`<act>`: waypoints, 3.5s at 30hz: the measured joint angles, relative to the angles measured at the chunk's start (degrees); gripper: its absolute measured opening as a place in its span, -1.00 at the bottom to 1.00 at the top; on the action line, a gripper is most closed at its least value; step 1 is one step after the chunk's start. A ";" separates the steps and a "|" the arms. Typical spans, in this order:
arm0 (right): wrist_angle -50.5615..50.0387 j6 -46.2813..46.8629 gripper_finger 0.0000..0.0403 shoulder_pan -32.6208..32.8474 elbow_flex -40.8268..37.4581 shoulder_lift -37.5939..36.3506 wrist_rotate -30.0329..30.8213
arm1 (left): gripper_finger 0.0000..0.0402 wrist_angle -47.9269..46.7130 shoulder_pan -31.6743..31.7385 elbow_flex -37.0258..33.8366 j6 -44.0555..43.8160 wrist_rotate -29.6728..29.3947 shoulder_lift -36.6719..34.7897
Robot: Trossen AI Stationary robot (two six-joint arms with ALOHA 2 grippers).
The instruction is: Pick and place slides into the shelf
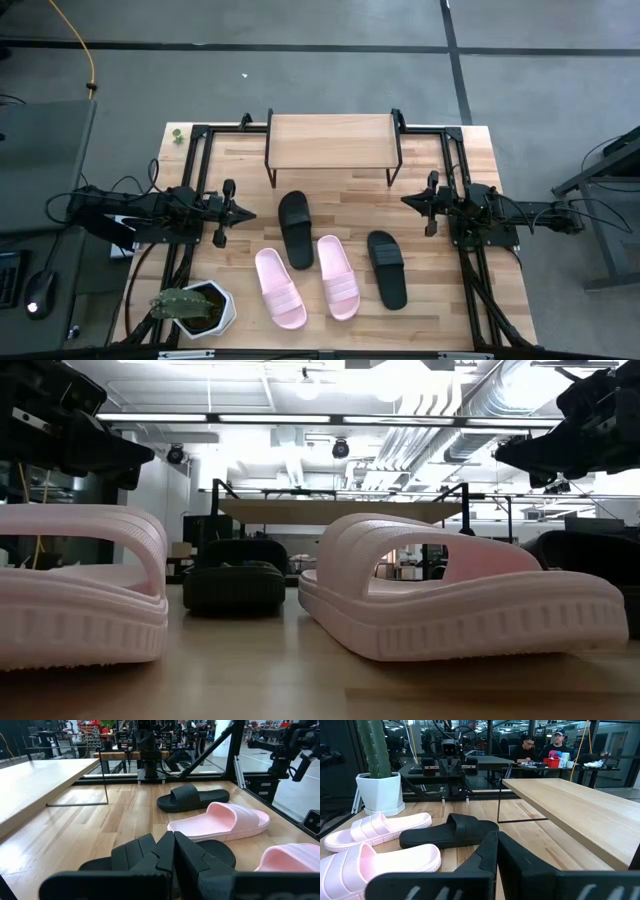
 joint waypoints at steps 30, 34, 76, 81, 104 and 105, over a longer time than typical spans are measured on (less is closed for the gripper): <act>0.00 0.00 -1.00 0.00 0.00 -0.01 0.01 | -1.00 0.00 -0.01 0.00 0.00 0.00 0.00; -0.01 0.00 -1.00 0.01 0.02 0.02 0.00 | -1.00 -0.01 -0.02 0.00 0.02 0.00 0.00; 0.69 14.48 -1.00 0.04 -0.02 0.01 0.21 | -1.00 2.44 -0.01 0.00 -8.76 -5.28 -0.02; 1.64 14.00 -1.00 0.04 -0.02 0.01 0.15 | -1.00 2.58 0.00 0.00 -10.47 -5.45 -0.02; -10.88 10.27 -1.00 0.04 25.12 0.10 -2.31 | -1.00 -10.13 0.00 27.90 -9.18 -9.48 1.88; -12.57 10.11 -1.00 0.04 27.13 0.31 -2.30 | -1.00 -12.06 0.00 30.44 -9.60 -9.41 2.70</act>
